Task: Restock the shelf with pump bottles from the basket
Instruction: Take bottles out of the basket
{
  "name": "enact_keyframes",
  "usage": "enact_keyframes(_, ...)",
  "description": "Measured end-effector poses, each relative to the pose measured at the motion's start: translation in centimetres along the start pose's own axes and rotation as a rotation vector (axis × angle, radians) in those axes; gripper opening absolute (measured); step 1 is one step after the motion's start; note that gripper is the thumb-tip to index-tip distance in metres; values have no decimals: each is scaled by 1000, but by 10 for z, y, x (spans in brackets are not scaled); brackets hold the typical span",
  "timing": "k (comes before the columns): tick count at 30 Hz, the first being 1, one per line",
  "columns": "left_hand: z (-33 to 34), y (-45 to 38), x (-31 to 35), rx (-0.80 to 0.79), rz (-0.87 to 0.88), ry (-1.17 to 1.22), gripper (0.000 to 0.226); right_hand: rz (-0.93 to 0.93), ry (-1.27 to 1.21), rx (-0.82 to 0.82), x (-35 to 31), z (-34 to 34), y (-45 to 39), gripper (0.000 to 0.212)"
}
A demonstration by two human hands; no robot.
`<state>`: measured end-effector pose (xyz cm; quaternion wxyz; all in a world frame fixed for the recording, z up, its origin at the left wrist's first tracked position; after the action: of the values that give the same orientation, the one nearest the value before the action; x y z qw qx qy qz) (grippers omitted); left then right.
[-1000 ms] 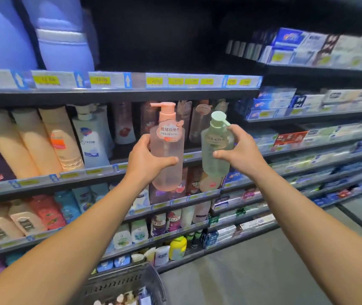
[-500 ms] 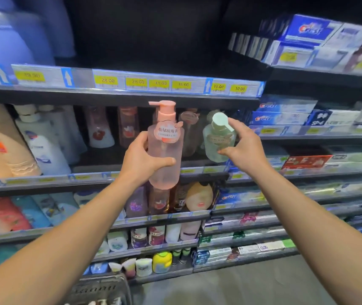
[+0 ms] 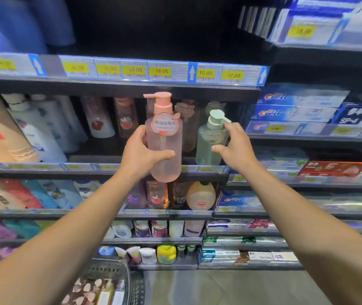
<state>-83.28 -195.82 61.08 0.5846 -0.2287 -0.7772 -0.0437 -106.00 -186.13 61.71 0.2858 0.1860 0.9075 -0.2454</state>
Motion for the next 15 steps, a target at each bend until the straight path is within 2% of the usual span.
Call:
enact_keyframes(6, 5, -3, 2, 36, -24, 38, 80, 139, -126, 36, 9, 12, -12, 43)
enact_keyframes(10, 9, -3, -1, 39, -29, 36, 77, 210, -180, 34, 8, 16, -15, 25)
enact_keyframes(12, 10, -3, -3, 38, -31, 26, 76, 254, -254, 11, 9, 17, -14, 35)
enact_keyframes(15, 10, -3, -5, 29, -29, 13, 77, 307, -352, -11, 10, 21, -8, 74)
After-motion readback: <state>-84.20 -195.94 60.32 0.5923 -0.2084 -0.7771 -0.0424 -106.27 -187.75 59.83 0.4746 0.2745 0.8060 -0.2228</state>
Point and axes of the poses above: each hand's wrist, its own y-axis away from the middle knuckle, its own z-axis out of the palm, x = y × z, the point moved 3 cm from there along -y, towards the middle knuckle
